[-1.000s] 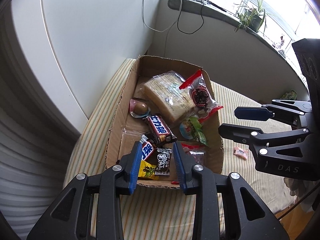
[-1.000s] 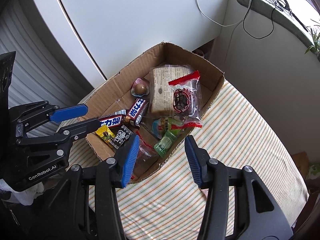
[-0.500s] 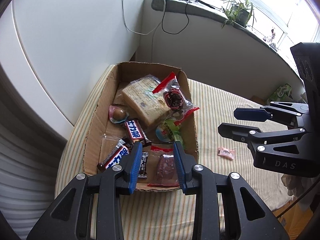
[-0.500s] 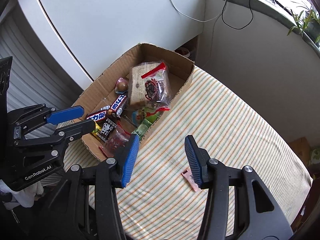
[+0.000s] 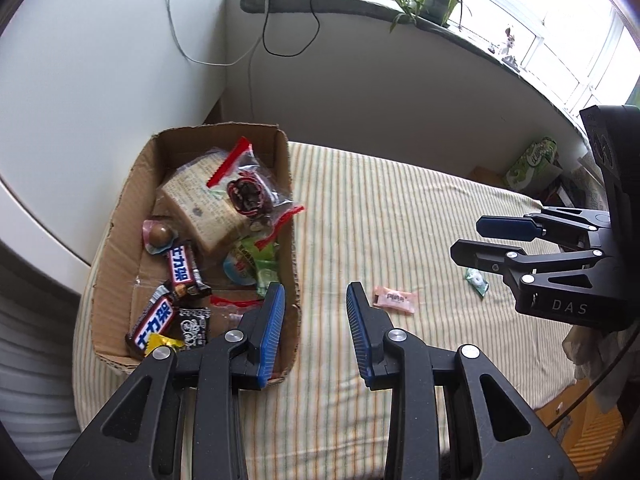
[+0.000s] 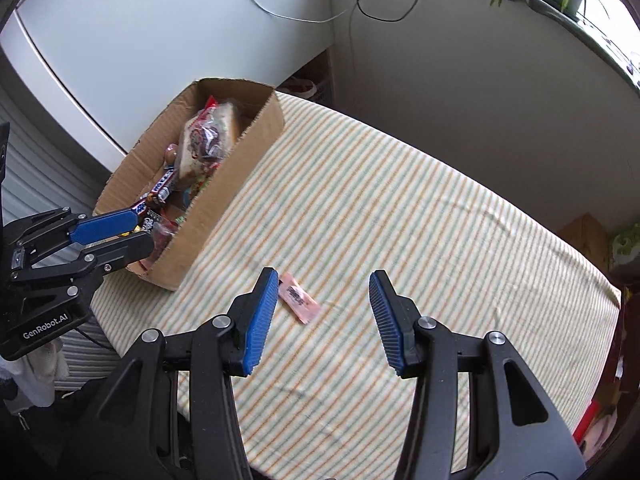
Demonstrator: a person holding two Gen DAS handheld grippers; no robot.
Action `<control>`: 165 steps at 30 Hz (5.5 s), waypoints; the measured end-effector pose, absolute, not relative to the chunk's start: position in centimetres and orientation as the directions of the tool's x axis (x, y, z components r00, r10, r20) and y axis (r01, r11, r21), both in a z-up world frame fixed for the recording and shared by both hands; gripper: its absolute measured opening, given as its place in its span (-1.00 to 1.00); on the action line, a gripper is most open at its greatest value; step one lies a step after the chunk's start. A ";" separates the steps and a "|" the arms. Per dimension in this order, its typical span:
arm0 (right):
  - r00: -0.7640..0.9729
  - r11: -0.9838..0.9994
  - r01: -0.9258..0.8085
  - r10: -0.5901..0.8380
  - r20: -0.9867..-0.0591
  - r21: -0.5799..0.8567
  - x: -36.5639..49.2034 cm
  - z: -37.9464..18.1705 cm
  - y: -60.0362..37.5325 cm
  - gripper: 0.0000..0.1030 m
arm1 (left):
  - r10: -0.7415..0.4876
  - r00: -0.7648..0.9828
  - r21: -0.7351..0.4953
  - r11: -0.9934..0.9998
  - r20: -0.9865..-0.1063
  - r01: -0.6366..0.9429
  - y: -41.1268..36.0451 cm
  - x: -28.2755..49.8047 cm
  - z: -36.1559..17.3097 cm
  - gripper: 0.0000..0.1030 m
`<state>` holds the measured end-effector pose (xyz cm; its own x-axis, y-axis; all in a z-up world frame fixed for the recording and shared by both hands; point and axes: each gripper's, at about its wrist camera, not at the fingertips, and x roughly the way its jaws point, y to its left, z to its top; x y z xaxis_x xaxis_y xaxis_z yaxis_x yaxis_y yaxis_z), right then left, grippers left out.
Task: Organize snacks
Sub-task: 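Grasp the teal mint packet with the right tool while the left tool grasps the pink packet, then carry the teal mint packet with the right tool while the left tool carries the pink packet to the box, then open both tools over the box to release the two packets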
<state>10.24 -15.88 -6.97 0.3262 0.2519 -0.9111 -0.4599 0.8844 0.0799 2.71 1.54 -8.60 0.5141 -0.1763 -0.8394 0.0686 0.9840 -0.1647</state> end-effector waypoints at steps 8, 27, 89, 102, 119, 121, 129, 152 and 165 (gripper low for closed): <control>0.299 0.909 -0.411 0.208 -0.931 0.072 9.5 -9.1 -20.9 -0.04 | -0.232 0.472 -0.198 0.973 -0.851 0.121 -2.2 2.4 -9.7 -0.26; 0.194 0.908 -0.408 0.188 -0.963 0.096 10.2 -15.2 -25.2 -0.04 | -0.315 0.288 -0.303 0.949 -0.904 0.085 -6.5 4.7 -16.3 -0.26; 0.240 0.892 -0.452 0.149 -0.959 0.025 11.0 -14.8 -24.7 -0.55 | -0.167 0.333 -0.132 0.983 -0.928 0.126 -9.4 8.7 -17.6 -0.66; 0.299 0.874 -0.483 0.213 -0.930 0.045 10.7 -9.1 -20.0 -0.55 | -0.186 0.413 -0.155 0.982 -0.892 0.109 -5.8 7.3 -13.0 -0.66; 0.265 0.771 -0.628 0.339 -0.902 0.105 10.5 -6.2 -5.4 -0.55 | -0.114 0.492 -0.169 0.983 -0.863 -0.068 5.2 4.3 -10.7 -0.66; 0.251 0.757 -0.643 0.350 -0.903 0.114 10.5 -6.3 -4.2 -0.55 | -0.102 0.493 -0.168 0.982 -0.864 -0.090 6.0 3.9 -10.7 -0.66; 0.223 0.714 -0.691 0.361 -0.905 0.114 9.9 -6.6 -0.8 -0.54 | -0.076 0.503 -0.169 0.975 -0.861 -0.143 8.5 3.3 -10.6 -0.66; 0.229 0.718 -0.680 0.399 -0.888 0.147 9.4 -4.7 -0.1 -0.42 | -0.040 0.543 -0.170 0.967 -0.838 -0.190 10.7 2.3 -9.2 -0.34; 0.285 0.749 -0.648 0.408 -0.868 0.139 7.7 -2.9 -1.8 -0.03 | 0.002 0.584 -0.141 0.970 -0.812 -0.199 9.9 0.4 -7.2 -0.34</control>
<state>7.75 -1.80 -2.94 0.2849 0.4076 -0.8676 -0.6484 0.7485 0.1387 0.38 9.89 -7.17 0.5836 0.0018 -0.8120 -0.1994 0.9697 -0.1412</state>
